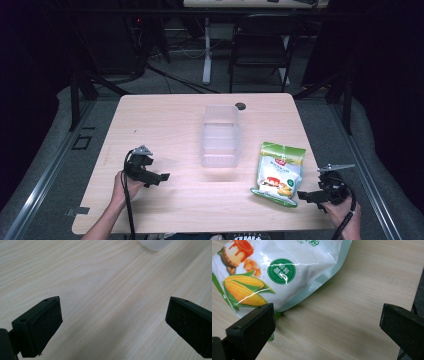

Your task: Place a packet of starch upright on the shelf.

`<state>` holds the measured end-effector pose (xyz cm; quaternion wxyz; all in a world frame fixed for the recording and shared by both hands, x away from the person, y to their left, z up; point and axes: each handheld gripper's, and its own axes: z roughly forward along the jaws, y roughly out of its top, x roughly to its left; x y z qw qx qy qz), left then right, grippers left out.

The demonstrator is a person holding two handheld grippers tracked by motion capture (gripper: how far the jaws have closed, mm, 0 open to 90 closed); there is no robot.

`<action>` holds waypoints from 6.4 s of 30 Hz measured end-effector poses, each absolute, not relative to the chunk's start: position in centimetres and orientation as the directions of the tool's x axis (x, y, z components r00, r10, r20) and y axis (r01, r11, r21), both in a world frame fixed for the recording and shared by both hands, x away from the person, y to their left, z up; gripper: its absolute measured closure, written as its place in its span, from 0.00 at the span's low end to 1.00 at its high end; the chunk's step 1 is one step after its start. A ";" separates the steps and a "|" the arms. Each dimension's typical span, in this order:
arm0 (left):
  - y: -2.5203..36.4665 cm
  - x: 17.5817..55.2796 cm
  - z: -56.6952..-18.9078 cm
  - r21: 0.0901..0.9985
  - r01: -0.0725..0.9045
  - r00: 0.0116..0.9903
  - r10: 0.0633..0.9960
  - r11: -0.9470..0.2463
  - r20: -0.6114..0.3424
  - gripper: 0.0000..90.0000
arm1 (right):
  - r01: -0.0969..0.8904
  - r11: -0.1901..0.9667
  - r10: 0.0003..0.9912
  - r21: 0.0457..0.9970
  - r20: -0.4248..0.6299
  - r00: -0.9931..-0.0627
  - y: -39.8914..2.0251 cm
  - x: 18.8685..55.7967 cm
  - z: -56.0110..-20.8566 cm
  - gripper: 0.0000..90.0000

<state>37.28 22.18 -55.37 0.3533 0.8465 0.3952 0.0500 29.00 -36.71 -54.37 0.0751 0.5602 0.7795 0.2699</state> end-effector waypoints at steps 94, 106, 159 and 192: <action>21.8 37.2 -55.2 0.632 0.612 0.705 0.691 -0.475 -0.163 0.00 | 0.839 0.181 0.853 0.513 0.343 -0.394 -35.4 38.7 -54.8 0.80; 21.9 37.2 -55.2 0.630 0.613 0.706 0.689 -0.477 -0.166 0.01 | 0.824 0.226 0.854 0.519 0.301 -0.423 -34.3 38.1 -54.3 1.00; 21.9 37.2 -55.3 0.627 0.619 0.701 0.693 -0.473 -0.169 0.01 | 0.669 0.205 0.834 0.715 0.230 -0.502 -32.5 34.7 -47.1 1.00; 22.0 37.2 -55.3 0.625 0.618 0.704 0.691 -0.478 -0.167 0.01 | 0.608 0.233 0.826 0.759 0.176 -0.536 -31.0 34.5 -44.4 1.00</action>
